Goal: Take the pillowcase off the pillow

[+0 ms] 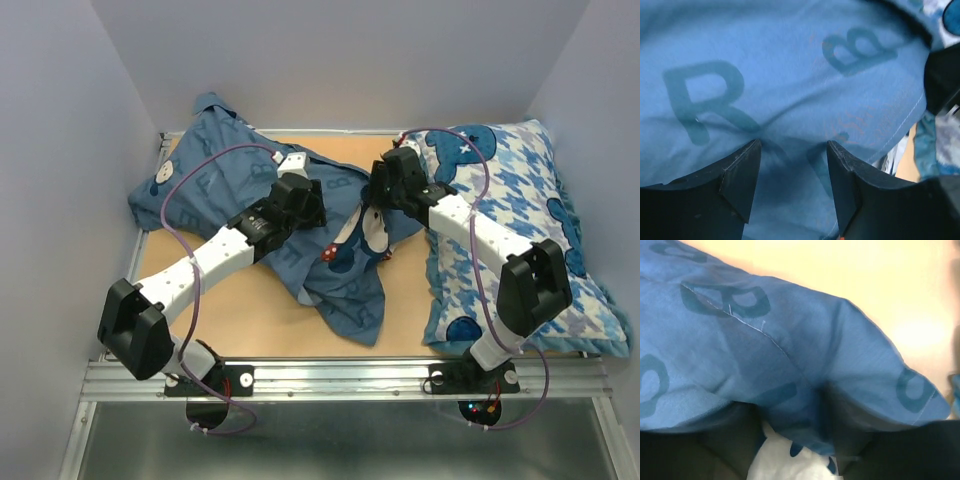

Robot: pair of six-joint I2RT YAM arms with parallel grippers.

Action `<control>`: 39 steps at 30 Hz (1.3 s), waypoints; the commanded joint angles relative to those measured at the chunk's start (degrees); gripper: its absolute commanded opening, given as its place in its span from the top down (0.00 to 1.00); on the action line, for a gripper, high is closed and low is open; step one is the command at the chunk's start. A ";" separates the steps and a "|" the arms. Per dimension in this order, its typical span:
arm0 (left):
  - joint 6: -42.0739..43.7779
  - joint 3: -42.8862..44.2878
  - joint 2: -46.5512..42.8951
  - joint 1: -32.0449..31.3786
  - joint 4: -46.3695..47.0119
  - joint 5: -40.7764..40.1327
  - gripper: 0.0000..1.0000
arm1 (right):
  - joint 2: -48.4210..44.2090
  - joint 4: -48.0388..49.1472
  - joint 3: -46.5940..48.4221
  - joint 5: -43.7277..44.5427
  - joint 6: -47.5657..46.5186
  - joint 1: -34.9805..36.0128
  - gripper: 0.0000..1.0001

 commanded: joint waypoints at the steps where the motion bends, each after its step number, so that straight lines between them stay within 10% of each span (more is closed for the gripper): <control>1: -1.12 -2.45 -3.81 -1.25 3.40 -0.99 0.32 | -5.09 2.02 -0.26 -3.27 1.98 0.49 0.32; 8: -2.26 -4.21 -0.99 -3.36 5.69 -1.69 0.31 | -18.46 1.67 -10.37 -6.59 5.67 1.37 0.16; 19: -5.07 -4.12 0.77 -3.63 7.71 -2.57 0.67 | -14.79 3.69 -18.02 3.76 13.76 16.66 0.12; 23: -5.42 -3.86 0.94 -3.63 7.27 -4.15 0.99 | -14.87 4.65 -22.85 2.71 15.08 16.66 0.33; 27: -5.43 -0.62 1.38 -3.63 4.81 -6.52 1.00 | -23.02 5.18 -32.77 3.93 18.94 16.67 0.64; 39: -3.15 2.91 1.21 4.18 0.94 -9.52 1.00 | -31.31 7.03 -45.45 4.12 25.54 16.66 0.66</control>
